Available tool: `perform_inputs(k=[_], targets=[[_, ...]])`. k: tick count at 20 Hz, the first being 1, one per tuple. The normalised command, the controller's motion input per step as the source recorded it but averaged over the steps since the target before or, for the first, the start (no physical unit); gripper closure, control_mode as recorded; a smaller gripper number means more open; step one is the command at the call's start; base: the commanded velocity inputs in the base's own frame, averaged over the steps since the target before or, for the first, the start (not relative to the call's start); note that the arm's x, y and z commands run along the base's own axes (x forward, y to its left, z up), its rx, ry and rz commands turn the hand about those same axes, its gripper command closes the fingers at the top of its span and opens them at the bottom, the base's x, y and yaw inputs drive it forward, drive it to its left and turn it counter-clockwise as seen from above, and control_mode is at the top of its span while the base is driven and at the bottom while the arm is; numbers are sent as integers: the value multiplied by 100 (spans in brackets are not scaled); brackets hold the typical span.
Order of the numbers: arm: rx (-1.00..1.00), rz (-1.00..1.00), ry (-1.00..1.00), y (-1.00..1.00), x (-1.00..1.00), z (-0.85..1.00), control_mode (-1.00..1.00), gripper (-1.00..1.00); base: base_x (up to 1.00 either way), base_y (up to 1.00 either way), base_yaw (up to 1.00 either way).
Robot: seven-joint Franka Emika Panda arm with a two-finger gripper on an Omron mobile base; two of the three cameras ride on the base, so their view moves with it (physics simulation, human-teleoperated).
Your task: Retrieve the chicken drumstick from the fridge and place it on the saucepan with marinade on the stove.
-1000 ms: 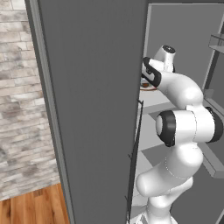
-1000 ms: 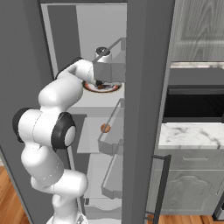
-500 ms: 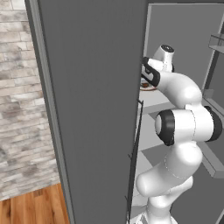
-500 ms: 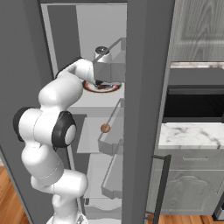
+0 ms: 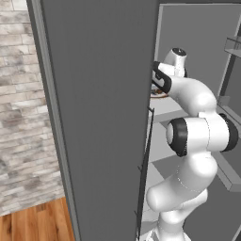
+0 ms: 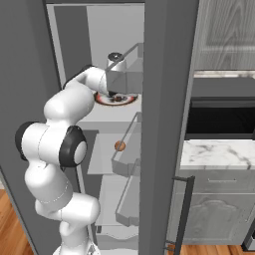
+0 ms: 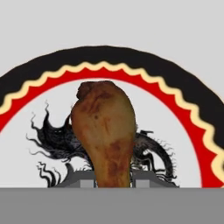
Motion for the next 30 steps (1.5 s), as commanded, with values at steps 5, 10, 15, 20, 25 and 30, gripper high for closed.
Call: perform_inputs(k=[5, 10, 15, 20, 25, 30], targets=[[0, 0, 0, 5, 0, -12, -100, 100, 0, 0, 0], [0, 0, -1, 0, -6, 0, -100, 100, 0, 0, 0], [0, 0, -15, 0, -49, 0, -100, 100, 0, 0, 0], [-1, 0, -24, 2, -58, 13, -100, 100, 0, 0, 0], [-6, 0, -25, 24, -62, 38, -100, 100, 0, 0, 0], [-6, 0, -16, 35, -51, 65, -100, 100, 0, 0, 0]])
